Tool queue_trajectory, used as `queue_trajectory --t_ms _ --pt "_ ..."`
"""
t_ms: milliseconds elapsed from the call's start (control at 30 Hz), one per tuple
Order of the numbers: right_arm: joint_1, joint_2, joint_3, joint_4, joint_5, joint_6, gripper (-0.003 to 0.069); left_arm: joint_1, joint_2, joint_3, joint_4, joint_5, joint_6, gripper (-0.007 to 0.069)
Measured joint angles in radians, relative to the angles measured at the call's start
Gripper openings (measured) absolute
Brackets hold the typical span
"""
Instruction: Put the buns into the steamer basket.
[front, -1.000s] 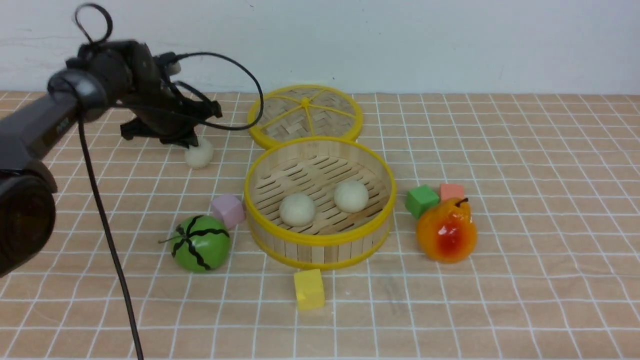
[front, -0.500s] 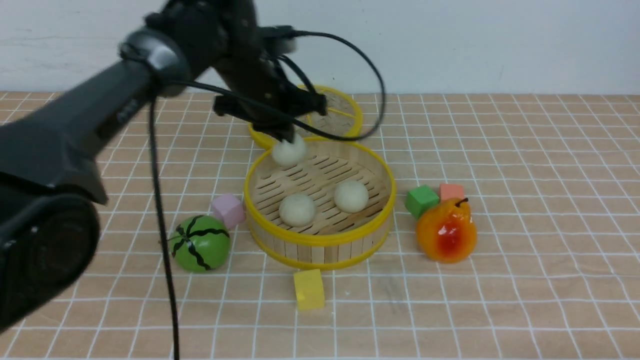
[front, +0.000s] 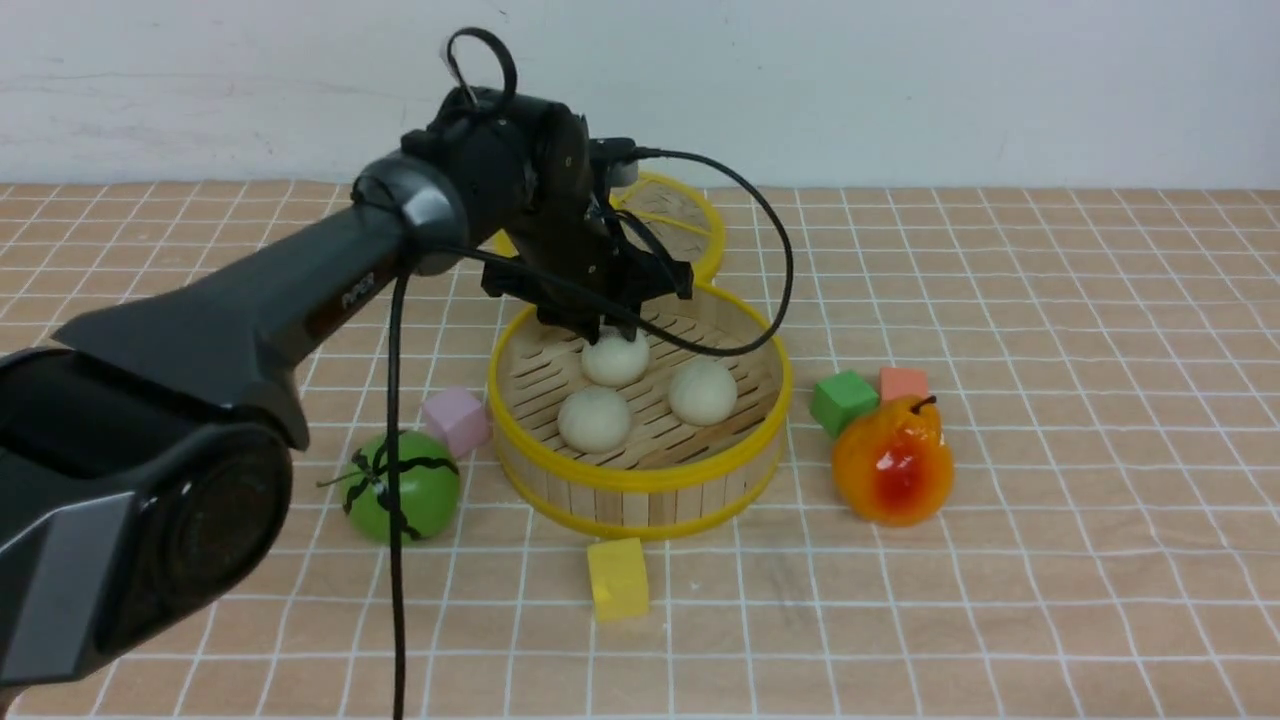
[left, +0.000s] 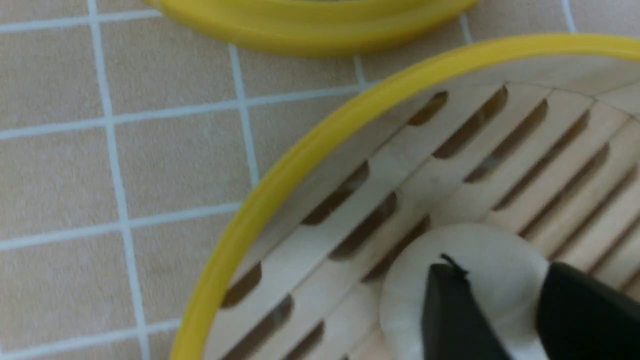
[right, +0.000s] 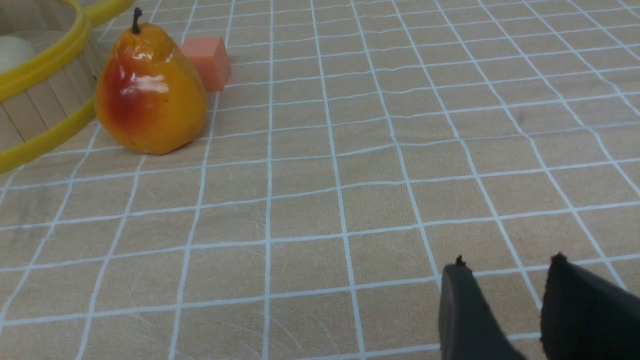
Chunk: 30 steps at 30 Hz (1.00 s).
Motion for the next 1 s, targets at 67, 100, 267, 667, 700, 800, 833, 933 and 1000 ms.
queue_trajectory --t_ms 67,100,267,667,700,800,833,933,1000 --pt "0.0 0.0 0.0 0.0 0.0 0.0 0.0241 0.0 -0.031 0.0 -0.005 0.036 0.0 0.0401" --pt "0.0 0.0 0.0 0.0 0.0 0.0 0.0241 0.0 -0.058 0.0 -0.005 0.058 0.0 0.0435" --pt "0.0 0.0 0.0 0.0 0.0 0.0 0.0241 0.0 -0.227 0.0 -0.005 0.207 0.032 0.0485" --pt "0.0 0.0 0.0 0.0 0.0 0.0 0.0241 0.0 -0.821 0.143 0.054 0.324 0.012 0.0109" --pt "0.0 0.0 0.0 0.0 0.0 0.0 0.0241 0.0 -0.865 0.185 0.06 0.324 0.004 0.0064" --pt "0.0 0.0 0.0 0.0 0.0 0.0 0.0241 0.0 -1.035 0.371 0.085 0.324 -0.015 -0.0013" --pt "0.0 0.0 0.0 0.0 0.0 0.0 0.0241 0.0 -1.093 0.463 0.09 0.324 -0.025 -0.0013" --pt "0.0 0.0 0.0 0.0 0.0 0.0 0.0241 0.0 -1.277 0.693 0.1 0.317 -0.062 -0.0013" --pt "0.0 0.0 0.0 0.0 0.0 0.0 0.0241 0.0 -1.393 0.857 0.1 0.282 -0.09 -0.0013"
